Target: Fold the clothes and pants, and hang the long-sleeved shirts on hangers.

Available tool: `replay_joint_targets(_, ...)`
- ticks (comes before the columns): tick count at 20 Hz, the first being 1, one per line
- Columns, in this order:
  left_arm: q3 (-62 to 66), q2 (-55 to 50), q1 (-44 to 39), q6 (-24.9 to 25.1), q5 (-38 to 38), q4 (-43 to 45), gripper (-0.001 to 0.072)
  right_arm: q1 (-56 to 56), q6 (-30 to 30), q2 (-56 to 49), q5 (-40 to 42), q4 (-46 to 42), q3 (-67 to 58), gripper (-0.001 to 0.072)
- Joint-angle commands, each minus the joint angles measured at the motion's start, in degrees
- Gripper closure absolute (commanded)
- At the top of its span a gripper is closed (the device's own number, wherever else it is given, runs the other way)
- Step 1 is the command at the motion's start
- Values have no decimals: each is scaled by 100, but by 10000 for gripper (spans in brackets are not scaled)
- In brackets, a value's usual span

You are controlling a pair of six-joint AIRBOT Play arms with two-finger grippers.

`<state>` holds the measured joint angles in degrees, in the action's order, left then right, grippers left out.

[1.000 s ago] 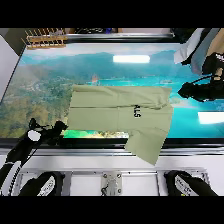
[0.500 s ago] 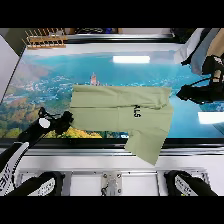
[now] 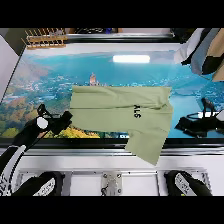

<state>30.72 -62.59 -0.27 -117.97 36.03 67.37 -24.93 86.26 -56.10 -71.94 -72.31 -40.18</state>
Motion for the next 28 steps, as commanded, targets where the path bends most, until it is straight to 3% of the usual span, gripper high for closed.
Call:
replay_joint_targets(1,7,348,-122,81,302,555,702,-442,-210,37,616,424,1333,242)
replay_joint_targets(7,9,382,-212,81,299,667,702,31,-704,-330,1353,1469,1919,244)
replay_joint_targets(12,9,382,-212,81,302,669,701,787,-704,-516,1663,1814,1902,251)
replay_joint_targets(13,9,382,-210,81,304,671,702,850,-765,-509,1637,1816,1886,370)
replay_joint_targets(14,11,385,-201,131,354,671,702,855,-944,-485,1558,1794,1845,608)
replay_joint_targets(15,11,424,-136,170,520,667,702,833,-1071,-442,1414,1740,1762,698)
replay_joint_targets(21,9,1331,490,1182,2059,649,702,835,-1058,221,-223,671,599,700)
replay_joint_targets(25,223,1593,448,1215,2105,614,703,839,-619,107,-345,695,-402,701)
replay_joint_targets(28,874,1025,503,1322,2061,608,702,861,-586,-407,-330,695,-1235,701)
